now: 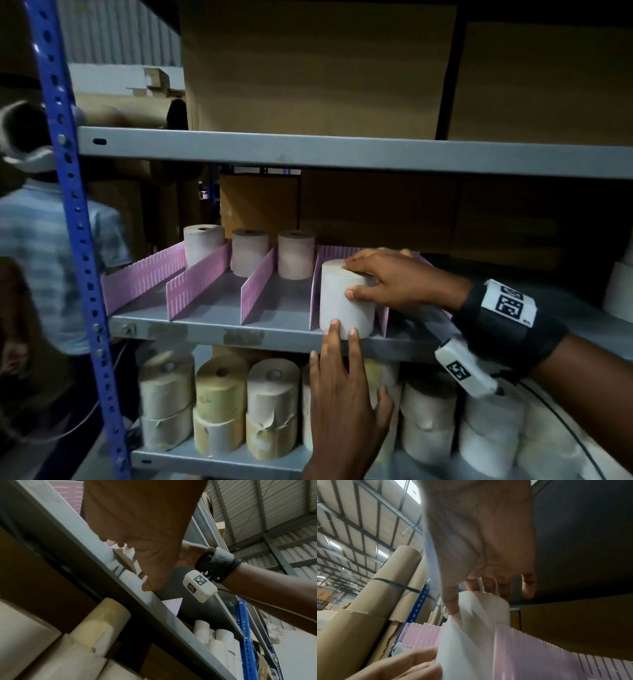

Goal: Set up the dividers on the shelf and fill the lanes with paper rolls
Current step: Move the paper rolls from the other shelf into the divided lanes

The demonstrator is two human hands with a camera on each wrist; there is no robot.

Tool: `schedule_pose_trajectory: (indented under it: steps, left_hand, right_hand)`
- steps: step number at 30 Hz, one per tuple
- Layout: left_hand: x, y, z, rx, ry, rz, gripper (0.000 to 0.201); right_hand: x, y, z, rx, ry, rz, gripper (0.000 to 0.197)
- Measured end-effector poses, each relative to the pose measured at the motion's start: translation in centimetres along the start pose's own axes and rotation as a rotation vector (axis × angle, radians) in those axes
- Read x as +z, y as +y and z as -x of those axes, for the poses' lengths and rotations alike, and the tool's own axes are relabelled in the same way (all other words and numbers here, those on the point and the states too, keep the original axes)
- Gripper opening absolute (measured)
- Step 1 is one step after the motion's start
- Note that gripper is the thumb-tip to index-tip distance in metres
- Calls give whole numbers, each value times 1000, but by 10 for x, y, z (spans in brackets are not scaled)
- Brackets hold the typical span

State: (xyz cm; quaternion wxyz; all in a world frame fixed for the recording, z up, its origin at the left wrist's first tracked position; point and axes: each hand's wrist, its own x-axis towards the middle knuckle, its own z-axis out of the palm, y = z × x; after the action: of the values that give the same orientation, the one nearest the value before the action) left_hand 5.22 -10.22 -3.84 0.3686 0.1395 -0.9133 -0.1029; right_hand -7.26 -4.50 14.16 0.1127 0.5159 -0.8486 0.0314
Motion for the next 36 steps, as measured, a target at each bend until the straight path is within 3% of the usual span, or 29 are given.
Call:
schedule_pose_trajectory:
  steps: [7, 13, 20, 30, 36]
  left_hand:
    - [13, -14, -23, 19, 0, -62, 80]
    - [32, -30, -19, 75, 42, -70, 71]
    - [45, -37, -18, 109, 181, -99, 69]
    - [54, -36, -20, 58, 216, -136, 69]
    - [57, -34, -21, 44, 214, -158, 67]
  right_hand:
    - [-9, 12, -38, -9, -145, 75, 30]
    - [4, 40, -82, 85, -225, 23, 62]
    - [18, 67, -125, 53, -144, 113, 38]
    - [33, 99, -156, -52, -85, 129, 53]
    - [39, 105, -168, 24, -101, 177, 63]
